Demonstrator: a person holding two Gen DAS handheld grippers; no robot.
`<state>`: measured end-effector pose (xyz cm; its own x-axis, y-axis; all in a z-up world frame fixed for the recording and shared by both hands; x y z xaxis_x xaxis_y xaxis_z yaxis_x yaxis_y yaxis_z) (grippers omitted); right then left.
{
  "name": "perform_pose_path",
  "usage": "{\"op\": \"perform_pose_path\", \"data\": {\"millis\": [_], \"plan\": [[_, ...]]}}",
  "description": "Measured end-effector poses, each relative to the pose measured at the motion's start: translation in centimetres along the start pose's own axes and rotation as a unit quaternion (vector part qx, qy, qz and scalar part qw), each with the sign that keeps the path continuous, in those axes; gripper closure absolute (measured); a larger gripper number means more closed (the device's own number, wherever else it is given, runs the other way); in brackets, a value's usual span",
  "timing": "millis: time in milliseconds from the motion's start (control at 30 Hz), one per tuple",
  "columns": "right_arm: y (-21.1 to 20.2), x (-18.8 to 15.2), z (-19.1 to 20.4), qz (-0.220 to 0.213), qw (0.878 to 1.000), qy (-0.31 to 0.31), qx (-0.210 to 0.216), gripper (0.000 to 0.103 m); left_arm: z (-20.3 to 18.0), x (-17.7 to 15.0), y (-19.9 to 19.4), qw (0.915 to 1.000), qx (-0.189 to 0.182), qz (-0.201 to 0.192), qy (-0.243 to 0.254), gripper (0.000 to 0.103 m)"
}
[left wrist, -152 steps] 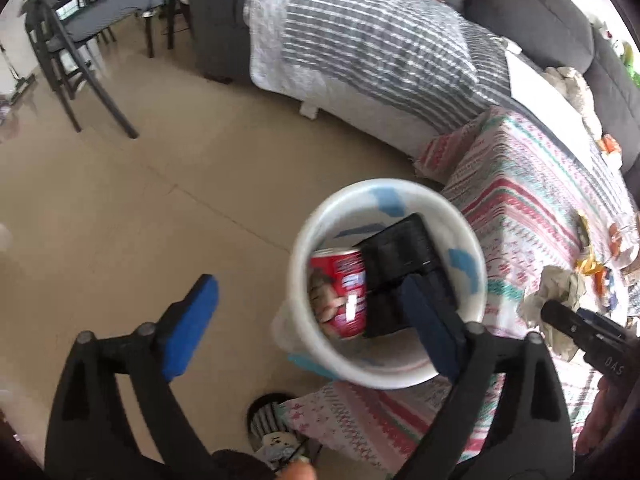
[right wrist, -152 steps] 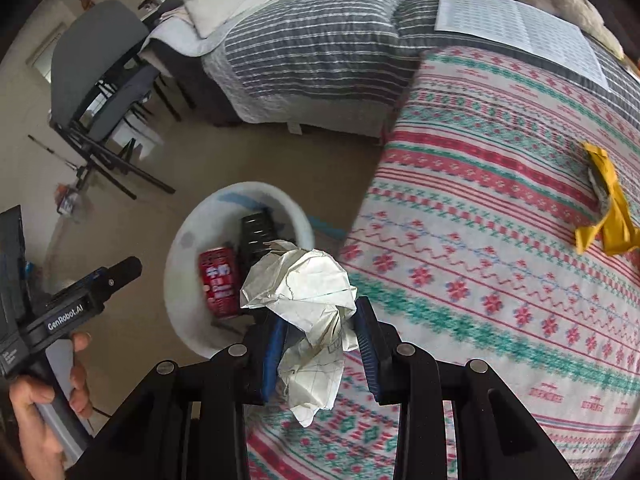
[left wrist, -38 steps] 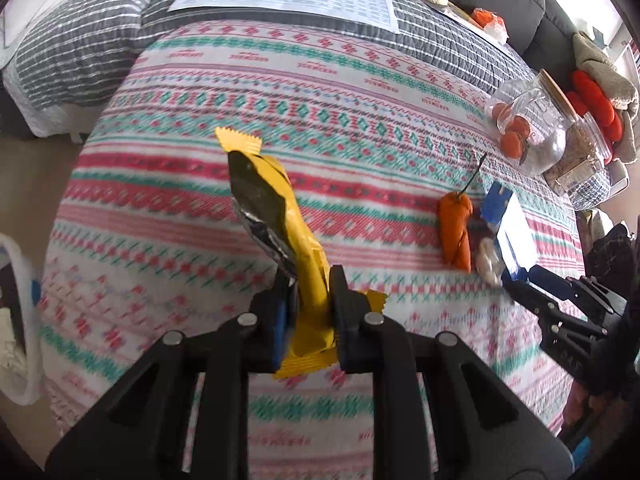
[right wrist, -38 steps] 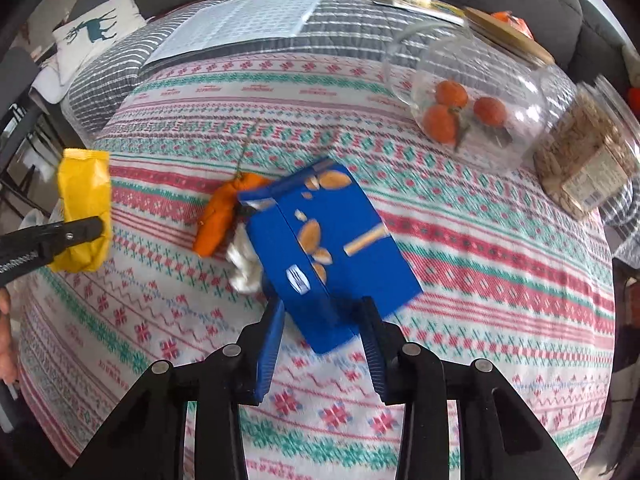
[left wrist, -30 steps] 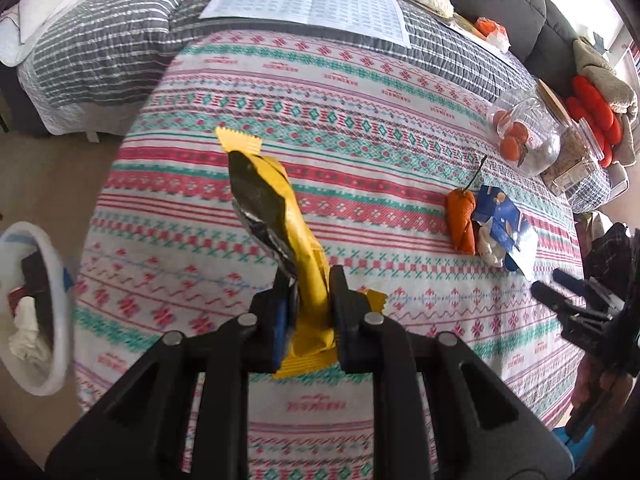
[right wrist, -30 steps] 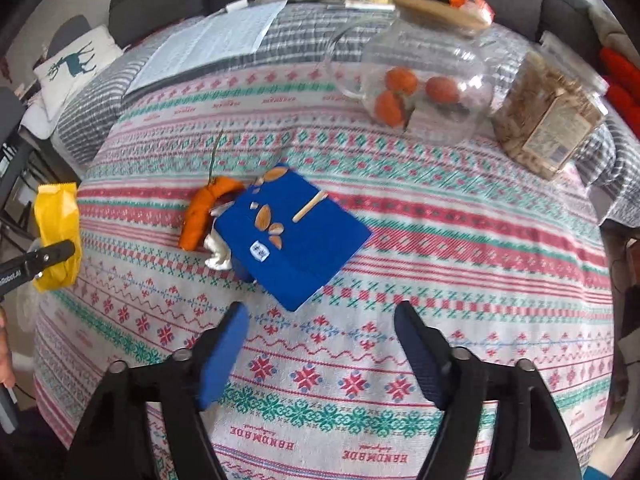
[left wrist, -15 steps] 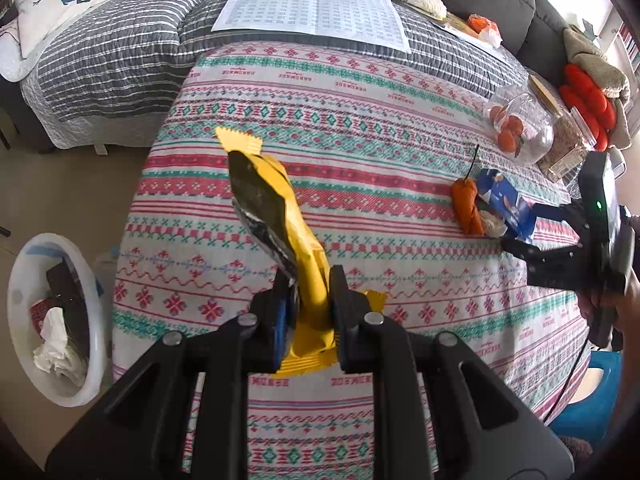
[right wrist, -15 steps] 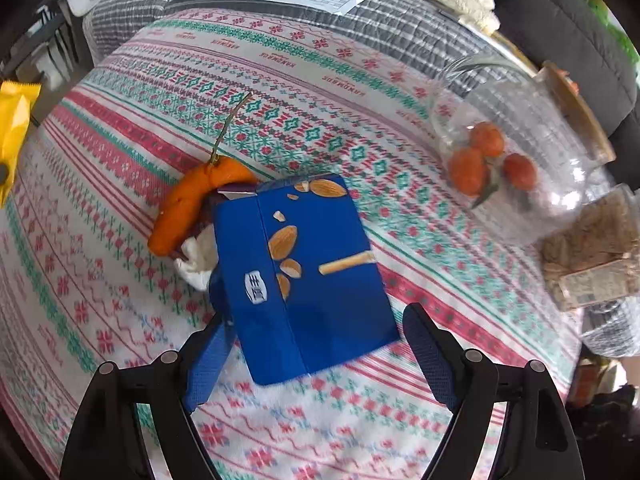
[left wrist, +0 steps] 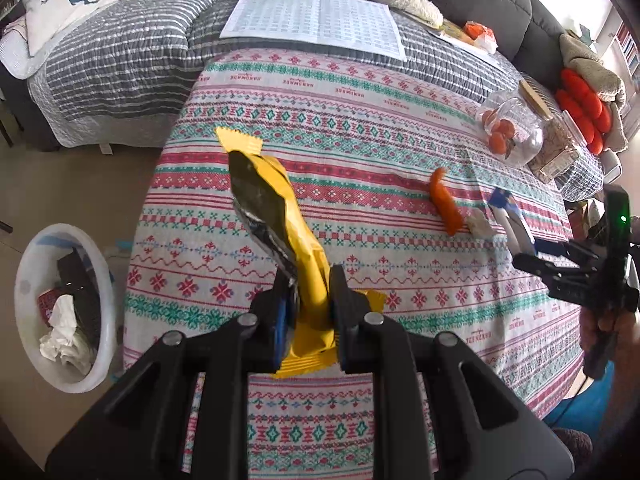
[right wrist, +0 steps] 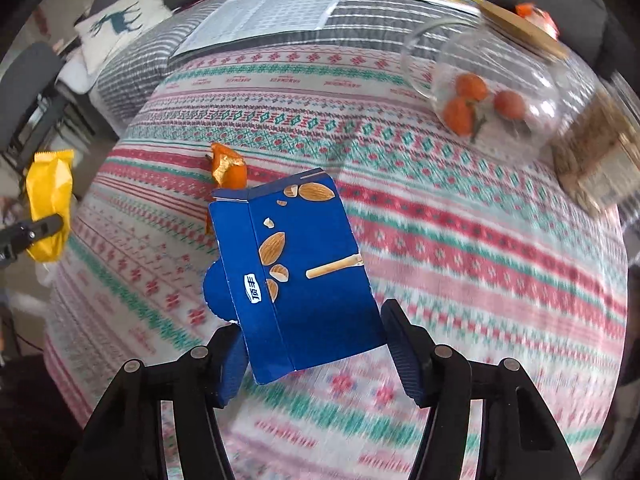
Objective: Collect trash
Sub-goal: 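Drop the yellow wrapper from the left tool into the bin while the right tool drops the blue box in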
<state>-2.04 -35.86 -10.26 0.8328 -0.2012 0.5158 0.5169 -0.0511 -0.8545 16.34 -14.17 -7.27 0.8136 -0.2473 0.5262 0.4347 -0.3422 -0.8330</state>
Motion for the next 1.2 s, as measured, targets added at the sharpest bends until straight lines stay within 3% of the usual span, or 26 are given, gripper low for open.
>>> {"op": "perform_pose_path", "data": {"millis": [133,300,533,667,933,1200], "plan": [[-1.7,-1.8,0.8,0.032,0.998,0.06,0.014,0.041,0.3,0.0,-1.1,0.9999,0.008,-0.006,0.008,0.082],[-3.9,-3.2,4.1,0.014,0.997,0.063,0.037,0.041,1.6,-1.1,-3.0,0.9999,0.002,-0.01,-0.009,0.082],[-2.5,-3.7,9.1,0.011,0.996,0.063,0.055,0.041,4.8,-3.8,-3.9,0.9994,0.01,-0.003,-0.033,0.082],[-1.4,-3.3,11.7,0.015,0.998,0.039,0.042,0.041,7.1,-4.6,-4.3,0.9988,0.021,-0.002,-0.045,0.082],[0.1,-0.9,17.1,0.008,0.997,0.014,0.073,0.041,12.5,-5.3,-5.4,0.9956,0.05,-0.012,-0.079,0.082],[1.2,1.5,22.5,0.001,0.995,-0.007,0.1,0.041,19.5,-6.3,-6.9,0.9866,0.093,-0.023,-0.133,0.082]]}}
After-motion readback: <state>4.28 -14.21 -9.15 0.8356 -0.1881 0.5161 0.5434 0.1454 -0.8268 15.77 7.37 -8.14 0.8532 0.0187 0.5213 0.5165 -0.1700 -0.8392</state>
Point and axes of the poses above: each gripper's, at about its wrist camera, not at the fingertips, and y roughly the way its jaws point, z to its left, x to its top, the point moved 6 cm from there along y, roughly the way its jaws point, and after that the axes turned 6 degrees about -z, right-handed, at the moved point
